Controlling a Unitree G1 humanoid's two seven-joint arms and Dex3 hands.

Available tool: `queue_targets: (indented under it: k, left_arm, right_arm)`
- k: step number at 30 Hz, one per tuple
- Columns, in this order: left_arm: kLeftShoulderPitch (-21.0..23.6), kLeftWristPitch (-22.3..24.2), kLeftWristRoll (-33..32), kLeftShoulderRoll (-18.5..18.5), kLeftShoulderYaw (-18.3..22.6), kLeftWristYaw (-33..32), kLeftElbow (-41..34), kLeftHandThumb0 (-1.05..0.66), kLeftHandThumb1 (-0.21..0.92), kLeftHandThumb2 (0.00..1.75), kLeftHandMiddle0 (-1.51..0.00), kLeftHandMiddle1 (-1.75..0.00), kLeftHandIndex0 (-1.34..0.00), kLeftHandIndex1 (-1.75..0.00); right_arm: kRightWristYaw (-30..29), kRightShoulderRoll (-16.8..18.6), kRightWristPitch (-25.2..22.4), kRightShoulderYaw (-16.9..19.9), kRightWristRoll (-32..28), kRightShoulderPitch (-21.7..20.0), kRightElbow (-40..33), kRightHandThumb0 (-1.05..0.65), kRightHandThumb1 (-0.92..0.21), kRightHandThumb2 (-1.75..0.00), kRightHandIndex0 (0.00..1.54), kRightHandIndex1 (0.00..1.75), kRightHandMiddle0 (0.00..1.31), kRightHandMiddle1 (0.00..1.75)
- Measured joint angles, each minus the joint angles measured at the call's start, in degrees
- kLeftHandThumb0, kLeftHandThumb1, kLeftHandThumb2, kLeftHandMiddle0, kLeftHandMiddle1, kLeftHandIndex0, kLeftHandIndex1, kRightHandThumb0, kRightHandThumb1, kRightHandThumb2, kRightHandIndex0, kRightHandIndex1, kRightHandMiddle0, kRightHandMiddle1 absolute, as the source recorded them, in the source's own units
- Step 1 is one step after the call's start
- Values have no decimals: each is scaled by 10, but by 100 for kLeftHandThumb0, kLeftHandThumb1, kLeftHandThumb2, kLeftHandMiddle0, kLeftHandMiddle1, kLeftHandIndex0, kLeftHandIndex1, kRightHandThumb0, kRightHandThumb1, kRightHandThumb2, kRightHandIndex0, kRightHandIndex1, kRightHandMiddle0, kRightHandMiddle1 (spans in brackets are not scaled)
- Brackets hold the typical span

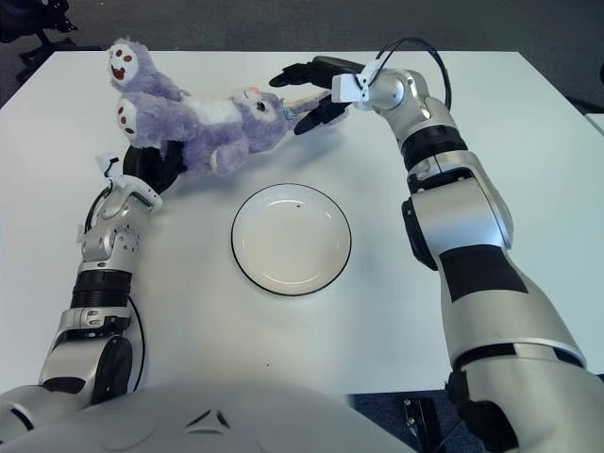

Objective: Put the doll into the plate.

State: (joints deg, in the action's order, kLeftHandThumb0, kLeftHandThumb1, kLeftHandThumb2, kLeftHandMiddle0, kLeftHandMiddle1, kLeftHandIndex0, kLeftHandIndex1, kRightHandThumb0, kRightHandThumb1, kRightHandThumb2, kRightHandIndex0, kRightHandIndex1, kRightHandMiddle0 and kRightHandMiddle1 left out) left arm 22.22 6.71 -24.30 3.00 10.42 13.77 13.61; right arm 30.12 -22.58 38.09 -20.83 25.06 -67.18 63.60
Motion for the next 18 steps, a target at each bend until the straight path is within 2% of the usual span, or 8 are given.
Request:
queue_targets:
  k: [18]
  left_arm:
    - [24, 0, 3, -13, 7, 2, 17, 20, 42, 92, -98, -175, -70, -175]
  right_arm:
    - [-11, 11, -34, -27, 23, 11, -24, -90, -87, 0, 10, 0, 16, 0]
